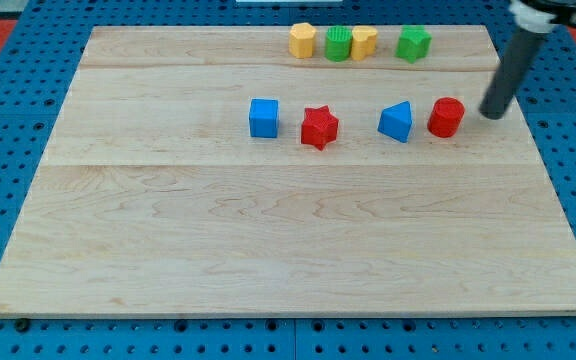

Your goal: Move the red circle into red star

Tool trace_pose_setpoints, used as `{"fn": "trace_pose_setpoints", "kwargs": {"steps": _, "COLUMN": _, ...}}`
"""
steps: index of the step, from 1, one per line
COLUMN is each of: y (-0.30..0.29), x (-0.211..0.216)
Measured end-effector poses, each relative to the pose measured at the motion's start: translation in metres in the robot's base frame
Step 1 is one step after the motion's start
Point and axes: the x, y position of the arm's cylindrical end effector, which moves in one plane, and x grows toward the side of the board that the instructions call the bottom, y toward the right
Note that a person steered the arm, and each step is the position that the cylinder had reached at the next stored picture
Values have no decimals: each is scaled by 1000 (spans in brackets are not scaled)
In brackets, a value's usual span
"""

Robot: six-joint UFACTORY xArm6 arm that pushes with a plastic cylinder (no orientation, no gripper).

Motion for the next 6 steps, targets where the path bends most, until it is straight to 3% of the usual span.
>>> {"fn": "trace_pose_setpoints", "kwargs": {"steps": 1, "y": -60, "x": 1}}
{"fn": "trace_pose_setpoints", "kwargs": {"steps": 3, "y": -6, "x": 19}}
{"fn": "trace_pose_setpoints", "kwargs": {"steps": 4, "y": -21, "x": 30}}
{"fn": "trace_pose_setpoints", "kwargs": {"steps": 6, "y": -116, "x": 27}}
